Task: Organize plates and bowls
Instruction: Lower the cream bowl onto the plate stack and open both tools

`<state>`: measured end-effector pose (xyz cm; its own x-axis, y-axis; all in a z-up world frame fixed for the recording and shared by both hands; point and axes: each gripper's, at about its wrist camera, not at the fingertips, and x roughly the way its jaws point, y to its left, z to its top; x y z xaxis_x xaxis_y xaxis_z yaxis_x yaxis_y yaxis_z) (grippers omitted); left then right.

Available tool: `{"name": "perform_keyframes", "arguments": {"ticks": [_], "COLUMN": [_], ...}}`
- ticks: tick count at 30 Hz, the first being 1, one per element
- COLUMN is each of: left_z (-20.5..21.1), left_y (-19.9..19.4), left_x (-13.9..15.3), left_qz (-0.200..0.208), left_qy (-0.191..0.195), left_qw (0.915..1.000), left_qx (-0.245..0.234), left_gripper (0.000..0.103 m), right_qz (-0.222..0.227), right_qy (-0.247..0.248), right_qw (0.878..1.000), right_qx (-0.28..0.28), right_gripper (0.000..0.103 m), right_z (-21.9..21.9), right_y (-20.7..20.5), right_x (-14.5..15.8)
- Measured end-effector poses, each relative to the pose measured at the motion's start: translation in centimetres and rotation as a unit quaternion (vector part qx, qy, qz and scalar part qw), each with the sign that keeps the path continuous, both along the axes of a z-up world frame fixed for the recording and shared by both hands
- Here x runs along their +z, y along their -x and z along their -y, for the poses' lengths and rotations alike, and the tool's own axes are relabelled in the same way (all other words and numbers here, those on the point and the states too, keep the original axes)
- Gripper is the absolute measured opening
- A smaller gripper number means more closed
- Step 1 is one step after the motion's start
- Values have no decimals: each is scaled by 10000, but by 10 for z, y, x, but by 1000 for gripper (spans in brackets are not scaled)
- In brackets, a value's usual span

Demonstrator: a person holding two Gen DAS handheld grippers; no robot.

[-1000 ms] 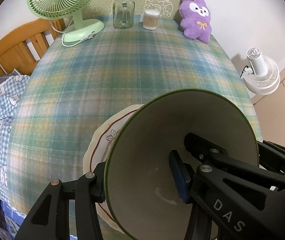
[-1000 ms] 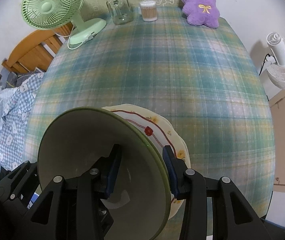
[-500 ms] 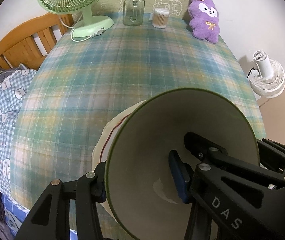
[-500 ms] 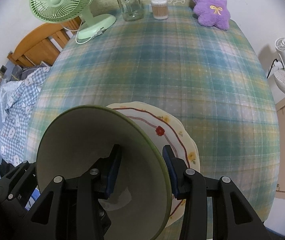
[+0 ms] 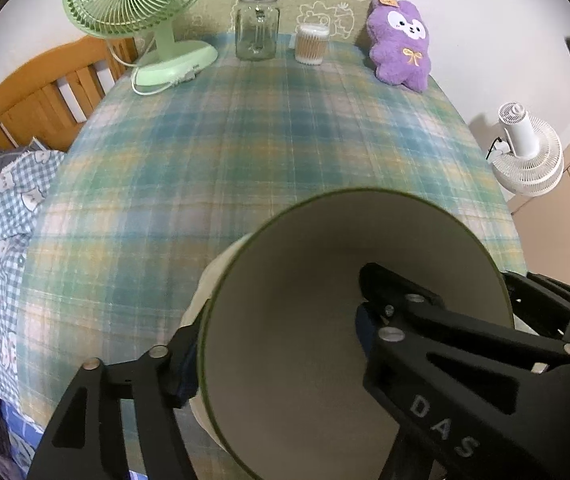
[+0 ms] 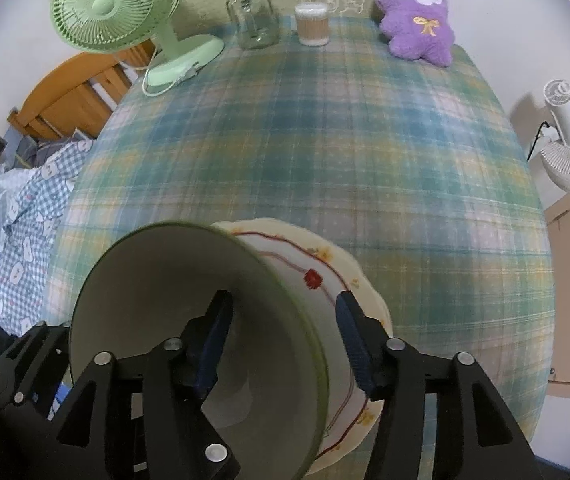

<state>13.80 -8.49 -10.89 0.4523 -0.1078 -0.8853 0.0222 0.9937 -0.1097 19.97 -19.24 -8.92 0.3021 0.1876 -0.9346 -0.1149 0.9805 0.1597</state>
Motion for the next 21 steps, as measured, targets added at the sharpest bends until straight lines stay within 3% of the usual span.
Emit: {"name": "perform_keyframes", "arguments": {"ticks": [7, 16, 21], "left_z": [-6, -26, -46], "left_y": [4, 24, 32], "left_x": [14, 49, 65], "left_qz": [221, 821, 1129], "left_qy": [-7, -47, -112], "left_qw": [9998, 9965, 9930], "left_qx": [20, -143, -328], "left_gripper": [82, 86, 86], "right_qz": [255, 869, 1236], "right_qy": [-19, -16, -30], "right_qw": [9996, 9956, 9894], "right_qx": [-103, -340, -761], "right_gripper": [74, 75, 75], "right_z": [5, -6, -21], "right_y": [5, 28, 51], "right_x": [18, 57, 81]}}
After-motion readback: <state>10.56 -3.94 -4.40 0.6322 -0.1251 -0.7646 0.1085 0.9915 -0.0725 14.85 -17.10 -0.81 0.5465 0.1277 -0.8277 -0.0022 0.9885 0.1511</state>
